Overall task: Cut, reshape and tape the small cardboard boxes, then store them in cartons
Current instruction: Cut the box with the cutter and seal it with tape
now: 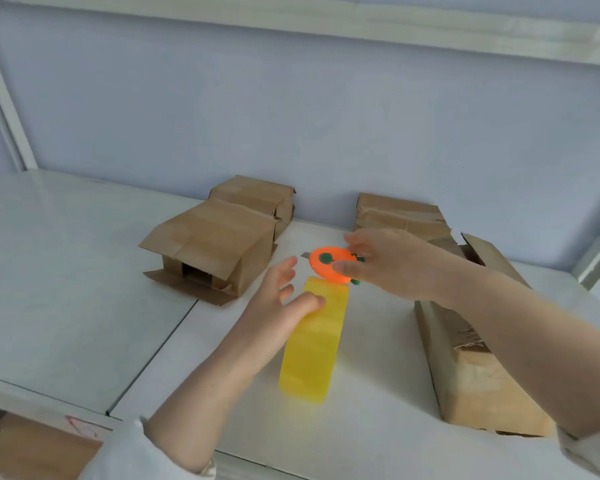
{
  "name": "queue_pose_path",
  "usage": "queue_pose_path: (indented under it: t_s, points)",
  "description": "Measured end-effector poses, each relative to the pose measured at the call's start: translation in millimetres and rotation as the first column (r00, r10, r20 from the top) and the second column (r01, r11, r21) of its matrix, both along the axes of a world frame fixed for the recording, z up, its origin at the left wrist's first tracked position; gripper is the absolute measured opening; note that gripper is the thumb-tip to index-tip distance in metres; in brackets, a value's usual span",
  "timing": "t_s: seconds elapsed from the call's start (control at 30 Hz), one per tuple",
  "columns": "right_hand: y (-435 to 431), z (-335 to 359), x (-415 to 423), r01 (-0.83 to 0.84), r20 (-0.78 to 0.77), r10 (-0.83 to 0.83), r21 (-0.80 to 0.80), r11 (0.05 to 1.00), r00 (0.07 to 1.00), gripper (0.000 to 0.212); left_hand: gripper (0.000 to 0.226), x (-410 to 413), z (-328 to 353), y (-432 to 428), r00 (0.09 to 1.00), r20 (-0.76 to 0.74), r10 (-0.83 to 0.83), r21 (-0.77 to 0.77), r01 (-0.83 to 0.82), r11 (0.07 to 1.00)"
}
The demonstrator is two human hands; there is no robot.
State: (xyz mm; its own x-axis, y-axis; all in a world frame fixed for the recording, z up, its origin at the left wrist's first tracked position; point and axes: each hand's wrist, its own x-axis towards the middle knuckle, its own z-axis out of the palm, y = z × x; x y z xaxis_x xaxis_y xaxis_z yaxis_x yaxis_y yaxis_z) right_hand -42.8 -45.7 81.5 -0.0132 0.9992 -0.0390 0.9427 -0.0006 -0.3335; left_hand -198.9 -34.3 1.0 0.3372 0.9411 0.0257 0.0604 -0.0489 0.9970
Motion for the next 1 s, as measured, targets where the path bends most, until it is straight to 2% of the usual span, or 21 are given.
queue_pose_path:
  t_s: [0.03, 0.1, 0.13, 0.23, 0.3, 0.43, 0.53, 0.6, 0.67, 0.73, 0.9, 1.0]
  points:
    - [0, 0, -2, -0.007, -0.022, 0.008, 0.01, 1.0, 1.0, 0.06, 0.071, -1, 0, -1, 1.0, -0.022, -0.022, -0.003, 0.022, 1.0]
    - [-2, -1, -6, -0.033, -0.038, 0.034, 0.033, 0.999, 0.999, 0.046, 0.063, 0, 1, -2, 0.997, -0.065, -0.038, 0.006, 0.038, 0.999]
    - [-2, -2, -7, -0.048, -0.069, 0.051, 0.057, 0.997, 0.996, 0.037, 0.052, 1, 1, -2, 0.998, -0.063, -0.025, 0.024, 0.027, 0.999]
    - [-10, -2, -9, -0.002, -0.287, 0.039, 0.127, 0.992, 0.957, 0.017, 0.017, 4, 1, 0, 0.997, 0.004, 0.073, 0.106, -0.073, 0.992]
    - [-16, -5, -12, 0.056, -0.283, 0.015, 0.243, 0.968, 0.959, 0.014, 0.015, 6, 2, 0, 0.993, 0.01, 0.116, 0.184, -0.116, 0.976]
    - [-28, -22, -25, 0.186, -0.262, -0.057, 0.497, 0.848, 0.963, 0.015, 0.021, 14, 6, -4, 0.986, -0.005, 0.168, 0.32, -0.158, 0.934]
    - [-32, -16, -23, 0.335, -0.413, -0.127, 0.483, 0.809, 0.902, 0.016, 0.02, 21, 16, -10, 0.982, 0.037, 0.187, 0.434, -0.184, 0.882]
    - [-35, -4, -18, 0.428, -0.567, -0.146, 0.404, 0.808, 0.811, 0.016, 0.02, 27, 30, -13, 0.976, 0.065, 0.208, 0.517, -0.211, 0.829]
    - [-38, 9, -13, 0.488, -0.756, -0.117, 0.288, 0.824, 0.644, 0.016, 0.02, 34, 46, -16, 0.971, 0.081, 0.224, 0.569, -0.23, 0.79]
    - [-45, 24, -4, 0.515, -0.868, -0.106, 0.186, 0.837, 0.485, 0.018, 0.019, 42, 63, -20, 0.972, 0.089, 0.217, 0.616, -0.225, 0.755]
    - [-62, 53, 23, 0.515, -0.985, -0.037, 0.056, 0.856, 0.169, 0.011, 0.021, 68, 96, -32, 0.98, 0.073, 0.186, 0.685, -0.185, 0.705]
    - [-70, 57, 48, 0.53, -0.992, 0.036, -0.033, 0.847, -0.12, 0.009, 0.019, 82, 101, -35, 0.975, 0.114, 0.191, 0.665, -0.218, 0.714]
